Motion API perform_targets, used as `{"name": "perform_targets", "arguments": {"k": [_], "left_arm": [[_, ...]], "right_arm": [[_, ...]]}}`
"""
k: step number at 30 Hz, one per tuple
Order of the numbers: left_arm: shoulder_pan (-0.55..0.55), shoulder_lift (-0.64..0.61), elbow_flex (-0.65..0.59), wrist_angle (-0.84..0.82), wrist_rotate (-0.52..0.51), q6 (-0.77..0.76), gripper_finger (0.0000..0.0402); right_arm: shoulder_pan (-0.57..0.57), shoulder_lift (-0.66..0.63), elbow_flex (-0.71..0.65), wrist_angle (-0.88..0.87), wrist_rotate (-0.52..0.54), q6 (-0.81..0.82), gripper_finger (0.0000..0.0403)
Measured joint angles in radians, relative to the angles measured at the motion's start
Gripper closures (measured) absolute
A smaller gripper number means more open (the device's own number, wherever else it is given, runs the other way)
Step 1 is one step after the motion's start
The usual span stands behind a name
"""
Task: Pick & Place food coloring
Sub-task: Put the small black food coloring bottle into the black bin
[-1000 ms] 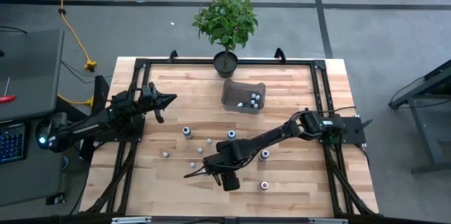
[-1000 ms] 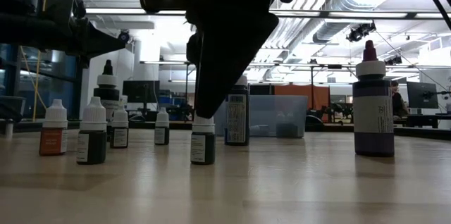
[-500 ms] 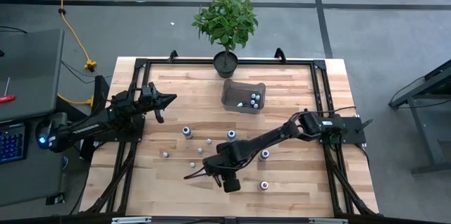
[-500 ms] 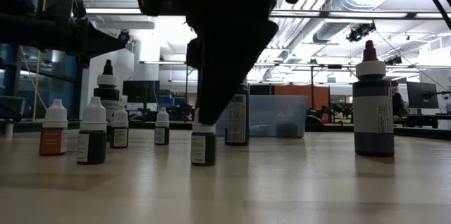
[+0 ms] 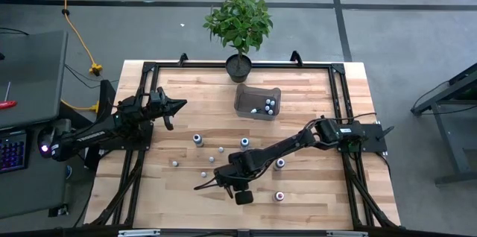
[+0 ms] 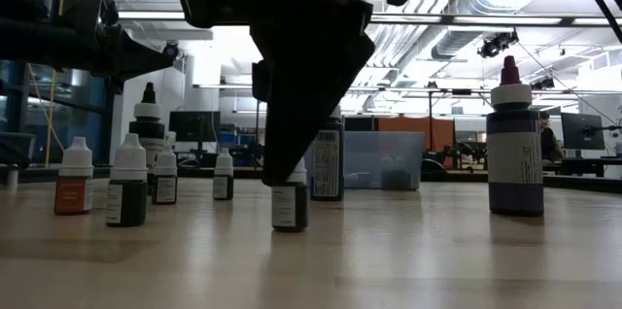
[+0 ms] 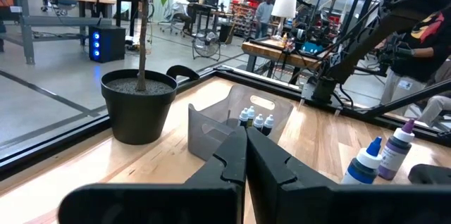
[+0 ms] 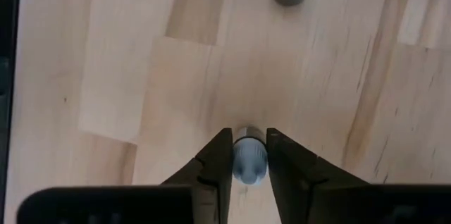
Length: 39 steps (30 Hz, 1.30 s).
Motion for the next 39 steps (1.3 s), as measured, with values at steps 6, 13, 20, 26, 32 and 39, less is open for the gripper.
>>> {"name": "perform_targets", "arguments": {"k": [6,13,20,26,32,39], "left_arm": [[0.000,0.000,0.000,0.000,0.000,0.000,0.0401],[0.000,0.000,0.000,0.000,0.000,0.000,0.0401],[0.000,0.000,0.000,0.000,0.000,0.000,0.0401],[0.000,0.000,0.000,0.000,0.000,0.000,0.0401],[0.000,0.000,0.000,0.000,0.000,0.000,0.0401],[0.000,0.000,0.000,0.000,0.000,0.000,0.0401]], "right_arm": [[0.000,0.000,0.000,-0.002,-0.003,0.002,0.0328],[0.000,0.000,0.000,0.003,-0.002,0.002,0.0316],[0.000,0.000,0.000,0.002,-0.002,-0.002,0.0295],[0.000,0.000,0.000,-0.030,0.006,-0.001,0.0268],[0.006,0.000,0.000,-0.034,0.006,-0.004,0.0259],[0.014,0.000,0.000,-0.032,0.012,-0.004,0.0267]]}}
